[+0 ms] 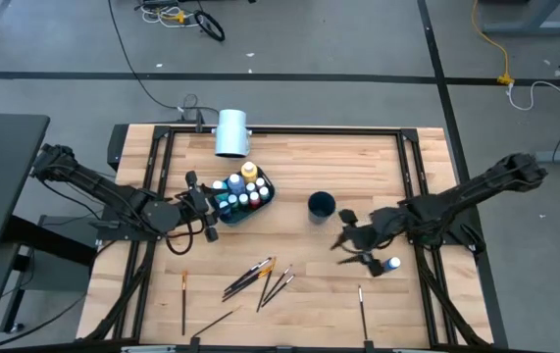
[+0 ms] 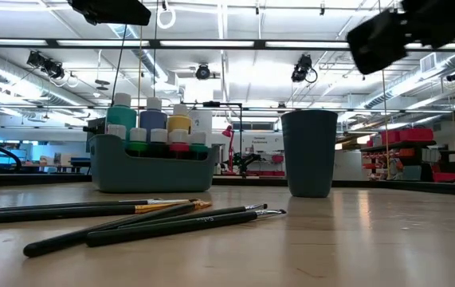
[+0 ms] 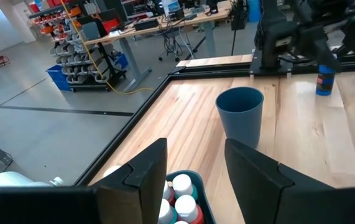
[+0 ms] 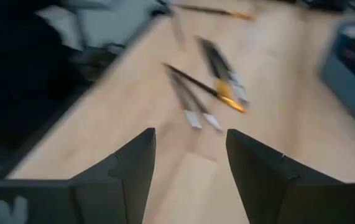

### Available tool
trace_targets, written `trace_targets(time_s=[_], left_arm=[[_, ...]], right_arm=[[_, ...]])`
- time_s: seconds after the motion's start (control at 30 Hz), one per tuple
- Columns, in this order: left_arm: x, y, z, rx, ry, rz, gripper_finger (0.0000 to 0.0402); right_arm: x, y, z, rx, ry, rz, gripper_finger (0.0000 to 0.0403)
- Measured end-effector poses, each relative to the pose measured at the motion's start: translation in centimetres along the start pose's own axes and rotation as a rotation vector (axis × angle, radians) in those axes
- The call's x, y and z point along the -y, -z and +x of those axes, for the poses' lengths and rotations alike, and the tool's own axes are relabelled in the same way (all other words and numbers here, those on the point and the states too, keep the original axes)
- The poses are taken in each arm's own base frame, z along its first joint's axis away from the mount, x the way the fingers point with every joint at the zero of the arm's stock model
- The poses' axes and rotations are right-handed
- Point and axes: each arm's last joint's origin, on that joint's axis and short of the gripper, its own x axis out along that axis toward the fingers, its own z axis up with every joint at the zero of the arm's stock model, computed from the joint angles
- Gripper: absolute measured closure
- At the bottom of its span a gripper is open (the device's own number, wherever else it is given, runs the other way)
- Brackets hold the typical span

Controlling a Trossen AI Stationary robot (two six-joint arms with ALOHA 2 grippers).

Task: Pick & Place Paint Supplies
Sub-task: Put the purple paint bottle into the blue bin

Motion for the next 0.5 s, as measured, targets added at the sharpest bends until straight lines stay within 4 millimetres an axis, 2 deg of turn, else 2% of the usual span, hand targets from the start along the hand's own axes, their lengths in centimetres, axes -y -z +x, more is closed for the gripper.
trace_targets(time_s=[0.23,0.5], left_arm=[[0.0,0.0,0.0,0.000,0.000,-0.003,0.0231],[0.0,0.0,0.0,0.002,0.000,-0.006,0.0231]], right_arm=[[-1.0,4.2,-1.8,0.056,-0.223,-0.153,0.0203],[-1.4,7.0,-2.9,0.064,-0.283,-0.082,0.0203]])
